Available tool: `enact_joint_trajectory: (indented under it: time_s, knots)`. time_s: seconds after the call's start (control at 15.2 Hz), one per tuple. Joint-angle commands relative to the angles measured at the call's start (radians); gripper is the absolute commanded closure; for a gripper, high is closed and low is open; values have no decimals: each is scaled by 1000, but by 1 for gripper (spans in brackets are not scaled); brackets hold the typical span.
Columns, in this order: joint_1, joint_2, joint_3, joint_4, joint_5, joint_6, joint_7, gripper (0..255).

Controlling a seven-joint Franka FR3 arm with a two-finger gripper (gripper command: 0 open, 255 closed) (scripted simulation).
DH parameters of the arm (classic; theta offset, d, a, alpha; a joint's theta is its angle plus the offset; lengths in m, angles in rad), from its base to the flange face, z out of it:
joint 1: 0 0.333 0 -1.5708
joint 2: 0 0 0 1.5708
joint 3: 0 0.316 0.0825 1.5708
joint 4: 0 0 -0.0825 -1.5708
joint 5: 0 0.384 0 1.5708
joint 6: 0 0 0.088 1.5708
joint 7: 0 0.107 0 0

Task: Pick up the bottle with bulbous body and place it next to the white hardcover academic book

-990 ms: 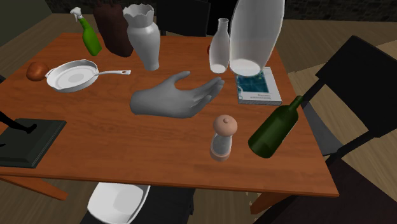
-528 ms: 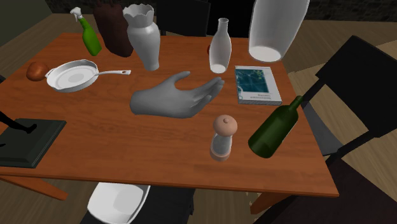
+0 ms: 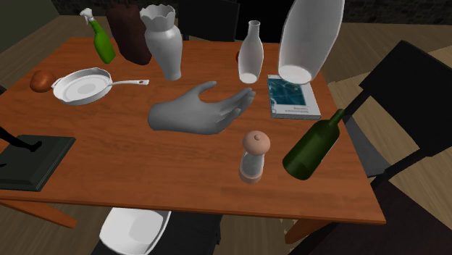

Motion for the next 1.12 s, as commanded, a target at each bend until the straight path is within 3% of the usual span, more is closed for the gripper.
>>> enact_joint_trajectory:
  time_s: [0.0, 1.06]
  knots:
    - [0, -17, 0, -50, 2, 35, -1, 255]
    - [-3, -91, -3, -361, 11, 272, -11, 255]
